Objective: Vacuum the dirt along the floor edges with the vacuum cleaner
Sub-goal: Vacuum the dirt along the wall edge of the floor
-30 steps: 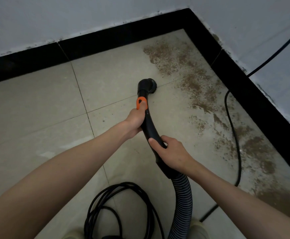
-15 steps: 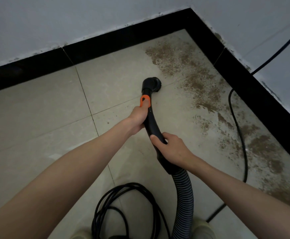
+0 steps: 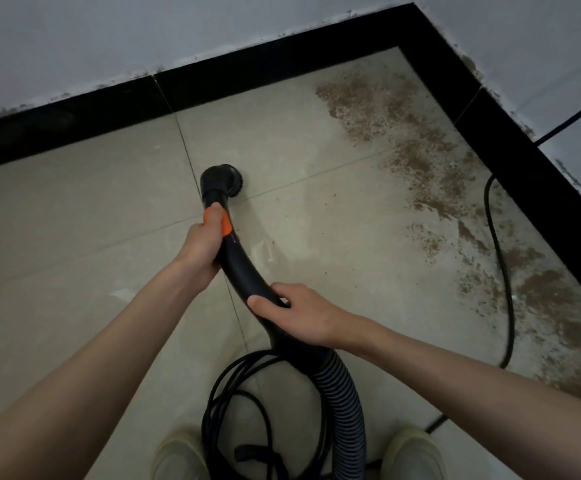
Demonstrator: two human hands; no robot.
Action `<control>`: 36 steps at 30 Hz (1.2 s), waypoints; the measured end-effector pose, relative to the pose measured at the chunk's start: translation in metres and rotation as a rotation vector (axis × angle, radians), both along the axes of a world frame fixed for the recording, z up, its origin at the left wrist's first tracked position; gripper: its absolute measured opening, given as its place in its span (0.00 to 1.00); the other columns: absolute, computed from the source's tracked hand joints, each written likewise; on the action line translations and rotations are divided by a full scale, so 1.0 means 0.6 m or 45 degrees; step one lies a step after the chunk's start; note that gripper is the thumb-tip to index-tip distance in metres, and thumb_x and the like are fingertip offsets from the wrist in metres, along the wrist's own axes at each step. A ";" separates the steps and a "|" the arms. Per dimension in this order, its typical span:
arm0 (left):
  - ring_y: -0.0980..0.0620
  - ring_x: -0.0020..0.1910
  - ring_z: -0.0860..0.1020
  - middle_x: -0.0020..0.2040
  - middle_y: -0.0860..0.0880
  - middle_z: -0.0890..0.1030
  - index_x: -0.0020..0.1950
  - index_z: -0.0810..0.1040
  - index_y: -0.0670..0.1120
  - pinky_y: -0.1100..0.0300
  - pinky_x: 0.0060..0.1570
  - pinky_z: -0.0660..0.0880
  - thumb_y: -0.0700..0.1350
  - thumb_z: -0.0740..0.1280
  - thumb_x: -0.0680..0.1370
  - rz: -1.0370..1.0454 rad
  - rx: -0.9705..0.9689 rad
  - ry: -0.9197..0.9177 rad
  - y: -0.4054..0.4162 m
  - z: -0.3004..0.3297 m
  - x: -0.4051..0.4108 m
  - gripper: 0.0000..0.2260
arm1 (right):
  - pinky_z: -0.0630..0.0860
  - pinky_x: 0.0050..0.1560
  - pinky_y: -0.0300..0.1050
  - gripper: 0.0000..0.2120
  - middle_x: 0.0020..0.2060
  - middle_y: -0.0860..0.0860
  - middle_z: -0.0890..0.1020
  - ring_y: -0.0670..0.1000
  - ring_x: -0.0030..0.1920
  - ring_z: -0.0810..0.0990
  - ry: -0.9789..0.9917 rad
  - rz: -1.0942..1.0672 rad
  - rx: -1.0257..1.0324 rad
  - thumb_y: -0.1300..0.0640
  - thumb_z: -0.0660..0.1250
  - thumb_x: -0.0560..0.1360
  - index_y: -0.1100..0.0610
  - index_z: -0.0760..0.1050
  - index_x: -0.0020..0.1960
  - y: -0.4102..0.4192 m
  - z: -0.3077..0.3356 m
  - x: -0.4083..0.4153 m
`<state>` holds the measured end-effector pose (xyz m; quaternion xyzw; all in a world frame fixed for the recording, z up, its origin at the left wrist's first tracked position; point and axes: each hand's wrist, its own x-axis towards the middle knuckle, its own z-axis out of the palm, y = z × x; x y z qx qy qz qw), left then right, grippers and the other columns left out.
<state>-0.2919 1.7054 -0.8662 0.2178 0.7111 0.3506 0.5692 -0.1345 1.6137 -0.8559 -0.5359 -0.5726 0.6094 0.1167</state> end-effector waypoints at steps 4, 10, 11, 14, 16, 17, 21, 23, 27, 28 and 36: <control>0.48 0.39 0.74 0.41 0.44 0.74 0.52 0.70 0.40 0.53 0.44 0.74 0.56 0.58 0.81 0.062 -0.021 -0.004 -0.026 -0.003 -0.027 0.18 | 0.77 0.48 0.47 0.16 0.40 0.49 0.80 0.52 0.42 0.81 -0.013 0.117 -0.069 0.38 0.59 0.78 0.50 0.72 0.42 -0.010 0.004 -0.022; 0.49 0.38 0.74 0.42 0.44 0.74 0.56 0.68 0.39 0.55 0.40 0.74 0.55 0.57 0.81 0.100 -0.062 -0.005 -0.052 -0.005 -0.047 0.18 | 0.74 0.45 0.45 0.20 0.38 0.49 0.78 0.51 0.41 0.79 -0.096 0.232 -0.092 0.36 0.56 0.79 0.51 0.72 0.41 -0.018 0.006 -0.042; 0.49 0.39 0.74 0.42 0.44 0.74 0.57 0.68 0.39 0.55 0.40 0.74 0.54 0.57 0.81 0.098 -0.069 -0.022 -0.057 -0.006 -0.048 0.18 | 0.74 0.44 0.44 0.20 0.38 0.48 0.79 0.50 0.41 0.79 -0.107 0.251 -0.112 0.36 0.56 0.79 0.51 0.72 0.41 -0.019 0.006 -0.042; 0.49 0.38 0.73 0.41 0.44 0.73 0.55 0.69 0.40 0.56 0.39 0.73 0.54 0.57 0.81 0.056 -0.081 -0.043 -0.074 -0.005 -0.045 0.17 | 0.77 0.50 0.45 0.19 0.40 0.50 0.81 0.51 0.42 0.81 -0.066 0.290 -0.297 0.37 0.58 0.79 0.52 0.74 0.42 -0.023 0.008 -0.035; 0.49 0.38 0.73 0.40 0.45 0.73 0.54 0.70 0.40 0.57 0.37 0.72 0.55 0.56 0.82 0.024 -0.094 -0.038 -0.087 -0.005 -0.038 0.17 | 0.78 0.51 0.44 0.18 0.41 0.50 0.81 0.51 0.43 0.81 -0.017 0.279 -0.481 0.39 0.60 0.78 0.53 0.76 0.45 -0.030 0.010 -0.029; 0.50 0.37 0.73 0.40 0.45 0.73 0.53 0.70 0.40 0.57 0.37 0.72 0.55 0.56 0.82 0.006 -0.101 -0.035 -0.094 -0.006 -0.034 0.17 | 0.78 0.49 0.43 0.18 0.42 0.50 0.81 0.50 0.43 0.81 0.000 0.273 -0.556 0.39 0.60 0.78 0.54 0.76 0.48 -0.036 0.011 -0.027; 0.48 0.38 0.73 0.40 0.44 0.73 0.50 0.71 0.40 0.55 0.39 0.73 0.56 0.55 0.82 -0.069 -0.114 0.012 -0.120 -0.009 -0.026 0.19 | 0.76 0.56 0.48 0.16 0.44 0.51 0.81 0.51 0.48 0.80 0.120 0.271 -0.731 0.41 0.60 0.80 0.54 0.75 0.51 -0.065 0.010 -0.024; 0.47 0.38 0.73 0.41 0.43 0.73 0.51 0.71 0.39 0.54 0.41 0.74 0.57 0.54 0.82 -0.106 -0.102 0.036 -0.132 -0.014 -0.020 0.20 | 0.75 0.60 0.51 0.16 0.44 0.51 0.81 0.52 0.49 0.80 0.228 0.229 -0.790 0.42 0.58 0.81 0.54 0.74 0.50 -0.074 0.011 -0.025; 0.48 0.36 0.73 0.41 0.42 0.73 0.49 0.70 0.40 0.56 0.37 0.72 0.57 0.54 0.82 -0.195 -0.054 0.024 -0.150 -0.021 -0.003 0.20 | 0.76 0.58 0.54 0.19 0.43 0.56 0.80 0.56 0.47 0.80 0.356 0.156 -0.808 0.44 0.55 0.83 0.60 0.68 0.59 -0.081 0.010 -0.025; 0.49 0.36 0.73 0.40 0.43 0.73 0.48 0.71 0.41 0.56 0.38 0.72 0.57 0.54 0.82 -0.207 -0.047 0.005 -0.150 -0.022 -0.001 0.20 | 0.78 0.54 0.53 0.19 0.43 0.56 0.79 0.55 0.45 0.80 0.352 0.150 -0.782 0.45 0.55 0.83 0.60 0.67 0.61 -0.083 0.010 -0.025; 0.50 0.33 0.74 0.34 0.46 0.74 0.44 0.71 0.42 0.59 0.34 0.74 0.56 0.55 0.82 -0.104 -0.039 -0.207 -0.122 -0.028 0.010 0.18 | 0.79 0.39 0.46 0.13 0.37 0.54 0.79 0.53 0.34 0.80 0.156 -0.011 -0.448 0.45 0.59 0.82 0.55 0.70 0.48 -0.070 0.009 -0.022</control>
